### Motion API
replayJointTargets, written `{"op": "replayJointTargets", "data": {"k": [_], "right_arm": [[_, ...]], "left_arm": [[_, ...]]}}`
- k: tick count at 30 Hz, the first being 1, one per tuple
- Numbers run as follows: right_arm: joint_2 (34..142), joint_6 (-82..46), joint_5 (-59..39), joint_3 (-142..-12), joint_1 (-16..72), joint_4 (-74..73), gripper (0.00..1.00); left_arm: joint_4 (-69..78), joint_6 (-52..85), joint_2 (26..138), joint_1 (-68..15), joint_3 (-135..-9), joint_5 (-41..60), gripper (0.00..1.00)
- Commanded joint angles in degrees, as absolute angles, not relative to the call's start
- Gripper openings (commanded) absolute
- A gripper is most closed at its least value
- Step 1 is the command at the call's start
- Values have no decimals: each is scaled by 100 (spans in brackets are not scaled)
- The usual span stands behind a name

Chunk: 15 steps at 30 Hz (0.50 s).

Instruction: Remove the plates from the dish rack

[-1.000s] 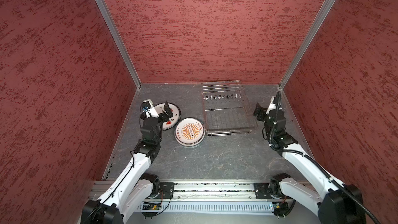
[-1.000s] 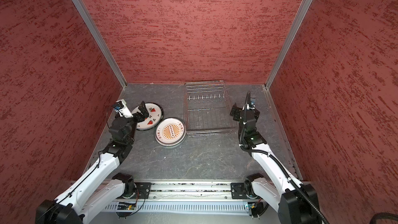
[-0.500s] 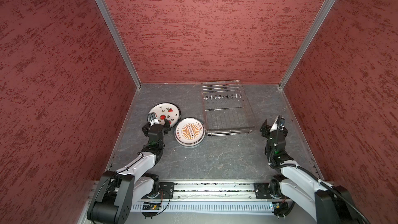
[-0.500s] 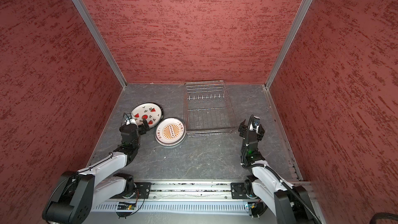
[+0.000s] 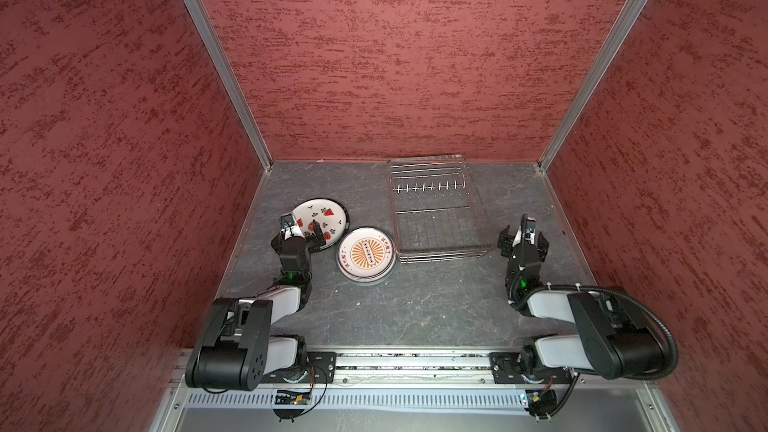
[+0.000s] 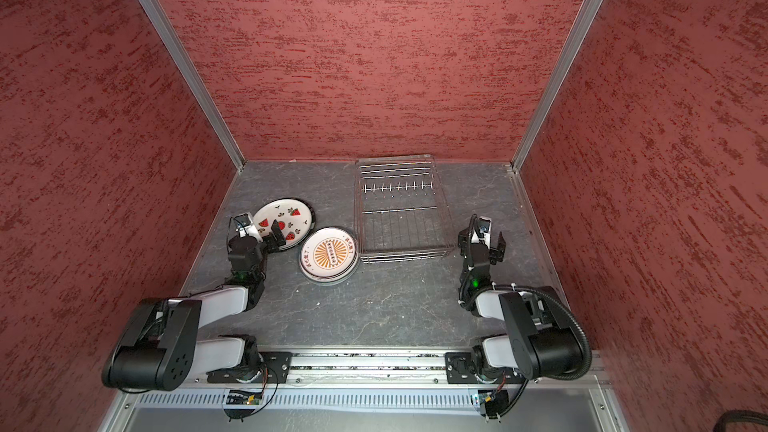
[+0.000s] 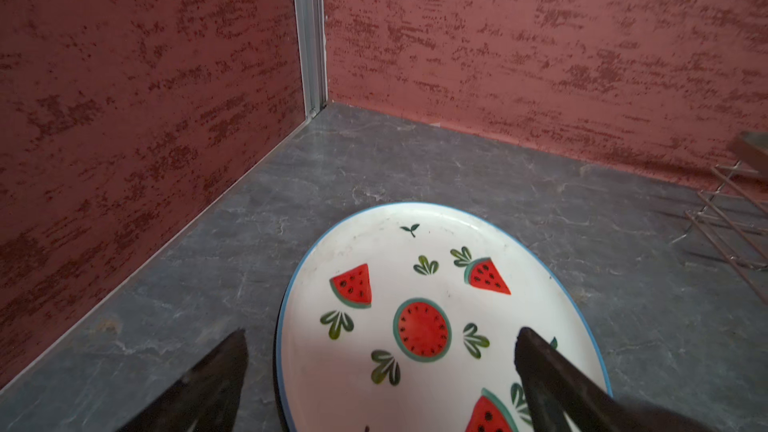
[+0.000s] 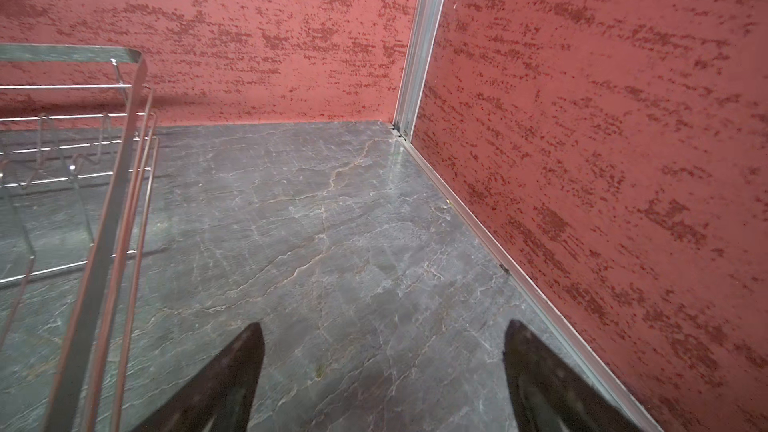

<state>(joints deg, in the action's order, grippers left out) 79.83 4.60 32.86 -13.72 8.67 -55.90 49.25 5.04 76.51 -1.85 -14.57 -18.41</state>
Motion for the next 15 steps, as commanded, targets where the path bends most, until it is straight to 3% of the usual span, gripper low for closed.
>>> {"op": "replayJointTargets", "data": {"k": [1,6,9,15], "right_arm": [[8148,496,3048,-1936,727,-5477,94],[8043,112,2576,-2005,377,-5159,96],[7918,-208,1666,-1372,80,-6304,95],[8558,-233,1530,-1537,8,-6521,99]], "left_arm": [[6201,161,8334,-97,-1457,-1458,99],[5430,177,8301,-82,-1779,-1159,99],[5011,158,8427,-53,-2083,-1036,99],[4572,205,8544,26,-2384,-870,99]]}}
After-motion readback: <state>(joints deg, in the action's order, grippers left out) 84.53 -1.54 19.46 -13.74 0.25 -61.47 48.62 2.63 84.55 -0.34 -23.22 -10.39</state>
